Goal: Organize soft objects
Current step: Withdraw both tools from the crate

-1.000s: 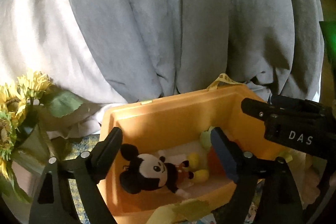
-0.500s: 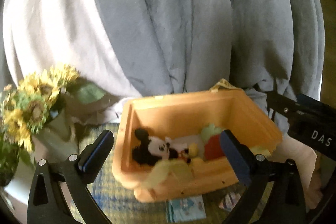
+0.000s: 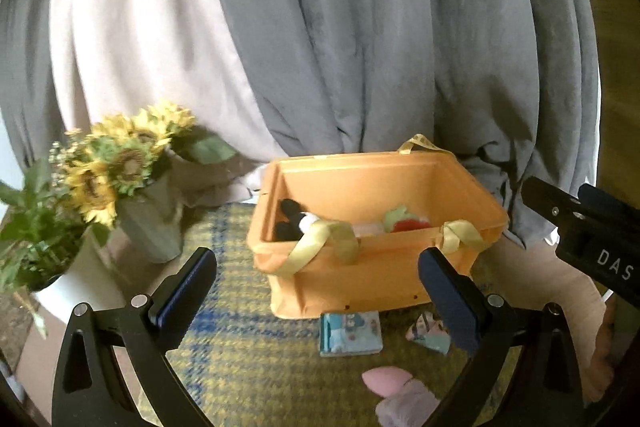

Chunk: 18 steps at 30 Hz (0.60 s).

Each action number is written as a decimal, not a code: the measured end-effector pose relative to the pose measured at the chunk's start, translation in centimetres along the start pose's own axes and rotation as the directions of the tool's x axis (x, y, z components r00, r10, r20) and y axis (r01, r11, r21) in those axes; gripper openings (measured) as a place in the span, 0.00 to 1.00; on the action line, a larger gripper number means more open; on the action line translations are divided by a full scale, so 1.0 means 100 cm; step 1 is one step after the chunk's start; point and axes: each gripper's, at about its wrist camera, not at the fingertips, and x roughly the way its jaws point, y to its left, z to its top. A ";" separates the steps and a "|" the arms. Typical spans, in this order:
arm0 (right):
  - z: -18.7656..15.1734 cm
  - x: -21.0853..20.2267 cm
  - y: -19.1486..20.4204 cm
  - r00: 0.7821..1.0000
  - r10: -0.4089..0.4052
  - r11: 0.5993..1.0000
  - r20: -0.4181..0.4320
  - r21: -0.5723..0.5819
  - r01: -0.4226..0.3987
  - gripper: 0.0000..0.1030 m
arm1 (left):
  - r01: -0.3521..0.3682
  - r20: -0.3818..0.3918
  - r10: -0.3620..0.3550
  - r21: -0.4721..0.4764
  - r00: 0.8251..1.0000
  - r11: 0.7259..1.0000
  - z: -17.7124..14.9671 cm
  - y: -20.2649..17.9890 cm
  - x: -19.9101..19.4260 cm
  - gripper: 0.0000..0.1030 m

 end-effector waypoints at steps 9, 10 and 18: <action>-0.018 -0.035 -0.005 1.000 0.018 1.000 0.003 -0.002 -0.018 0.89 | -0.057 0.027 0.058 -0.039 0.998 0.998 -0.025 -0.004 -0.048 0.99; -0.020 -0.038 -0.005 1.000 0.024 1.000 0.003 -0.008 -0.024 0.89 | -0.063 0.027 0.064 -0.043 0.998 0.997 -0.028 -0.006 -0.052 0.99; -0.034 -0.047 -0.024 0.992 0.119 0.991 -0.039 -0.055 -0.121 0.89 | -0.126 -0.012 0.126 -0.099 0.992 0.987 -0.052 -0.033 -0.077 0.95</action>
